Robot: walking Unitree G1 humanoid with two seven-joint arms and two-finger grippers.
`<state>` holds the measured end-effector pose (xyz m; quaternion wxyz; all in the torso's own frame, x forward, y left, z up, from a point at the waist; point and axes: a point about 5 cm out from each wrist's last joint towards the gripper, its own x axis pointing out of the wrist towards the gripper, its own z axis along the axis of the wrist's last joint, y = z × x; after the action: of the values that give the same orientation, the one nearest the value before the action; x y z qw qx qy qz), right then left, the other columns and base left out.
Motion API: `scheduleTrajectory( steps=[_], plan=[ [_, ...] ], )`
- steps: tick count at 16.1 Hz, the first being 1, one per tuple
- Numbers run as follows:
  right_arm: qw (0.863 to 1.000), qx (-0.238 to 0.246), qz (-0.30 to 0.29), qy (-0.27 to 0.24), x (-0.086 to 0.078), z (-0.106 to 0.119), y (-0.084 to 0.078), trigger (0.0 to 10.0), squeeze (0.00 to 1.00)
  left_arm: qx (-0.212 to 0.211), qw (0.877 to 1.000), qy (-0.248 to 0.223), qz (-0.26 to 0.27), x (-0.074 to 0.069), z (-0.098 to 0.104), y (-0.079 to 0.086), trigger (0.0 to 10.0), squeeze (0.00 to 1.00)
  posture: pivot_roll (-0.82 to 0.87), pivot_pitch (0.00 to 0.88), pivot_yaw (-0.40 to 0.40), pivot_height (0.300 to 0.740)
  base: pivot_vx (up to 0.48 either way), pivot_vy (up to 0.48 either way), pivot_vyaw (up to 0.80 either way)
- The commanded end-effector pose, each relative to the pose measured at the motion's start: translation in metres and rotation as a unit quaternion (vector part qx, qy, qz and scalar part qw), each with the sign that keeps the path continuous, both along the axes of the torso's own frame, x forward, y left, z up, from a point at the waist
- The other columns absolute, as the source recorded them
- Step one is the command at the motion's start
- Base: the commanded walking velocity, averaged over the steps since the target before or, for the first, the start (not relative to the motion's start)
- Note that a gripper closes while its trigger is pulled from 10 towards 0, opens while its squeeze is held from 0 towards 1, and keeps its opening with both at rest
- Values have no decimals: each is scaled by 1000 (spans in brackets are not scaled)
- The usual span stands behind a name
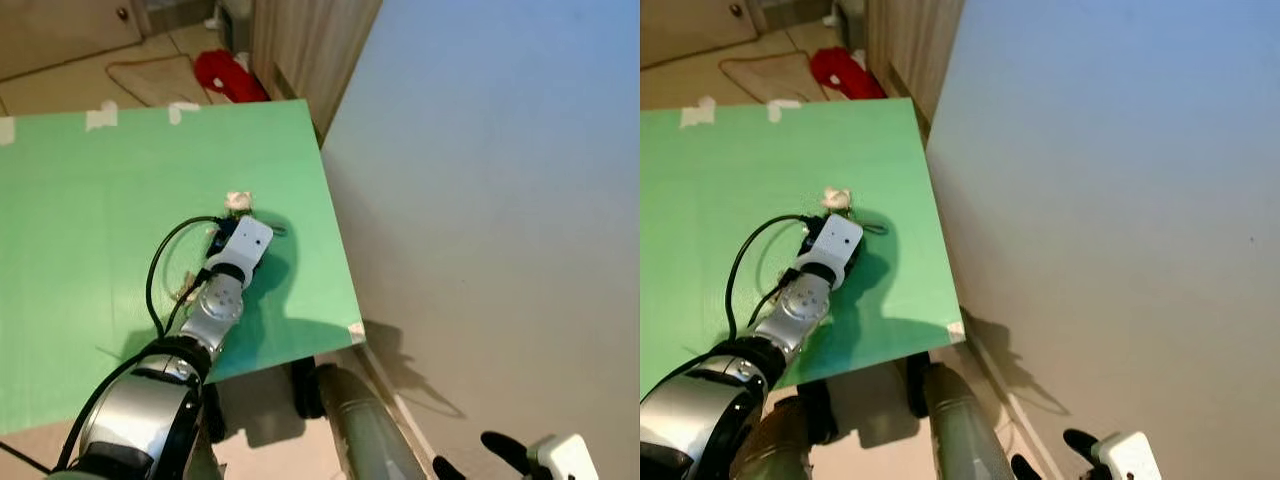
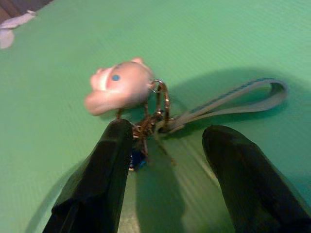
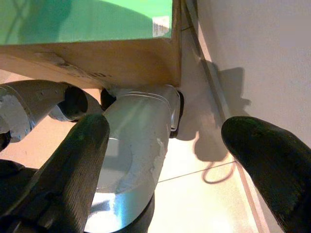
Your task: Hang keys on a hook
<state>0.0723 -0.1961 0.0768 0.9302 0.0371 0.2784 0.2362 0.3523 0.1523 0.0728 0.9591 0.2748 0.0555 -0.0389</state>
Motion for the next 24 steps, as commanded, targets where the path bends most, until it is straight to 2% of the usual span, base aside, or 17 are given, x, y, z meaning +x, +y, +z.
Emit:
scheduleTrajectory(
  steps=[1, 5, 6, 7, 19, 20, 21, 24],
  plan=[
    [1000, -10, -6, 24, -9, -1, -6, 10000, 0, -7, 1000, 29, -8, -6, -12, -6, 10000, 0, -565, 447, -248, 740, 0, 0, 0],
    [1000, -10, -8, 27, -12, 2, -4, 10000, 0, -15, 999, 30, -15, -6, -12, -7, 10000, 0, -565, 450, -245, 740, 0, 0, 0],
    [1000, -10, -8, 27, -12, 2, -4, 10000, 0, -12, 999, 29, -17, -6, -11, -8, 8627, 0, -565, 450, -245, 740, 0, 0, 0],
    [1000, -10, -8, 27, -12, 2, -4, 10000, 0, -8, 999, 27, -22, -6, -10, -9, 10000, 0, -564, 449, -245, 740, 0, 0, 0],
    [999, -16, -9, 37, -19, 5, -7, 10000, 0, 3, 999, 23, -26, 1, -2, -8, 10000, 0, -581, 458, -251, 740, 0, 0, 0],
    [999, -16, -9, 38, -20, 5, -7, 10000, 0, 3, 999, 23, -26, 1, -1, -8, 8235, 0, -581, 457, -250, 740, 0, 0, 0],
    [999, -16, -9, 39, -20, 4, -7, 10000, 0, 0, 999, 23, -27, 1, -1, -8, 0, 0, -581, 457, -250, 740, 0, 0, 0],
    [999, -17, -11, 40, -21, 5, -7, 10000, 0, -2, 999, 27, -32, 1, -2, -9, 0, 0, -586, 458, -254, 740, 0, 0, 0]
  ],
)
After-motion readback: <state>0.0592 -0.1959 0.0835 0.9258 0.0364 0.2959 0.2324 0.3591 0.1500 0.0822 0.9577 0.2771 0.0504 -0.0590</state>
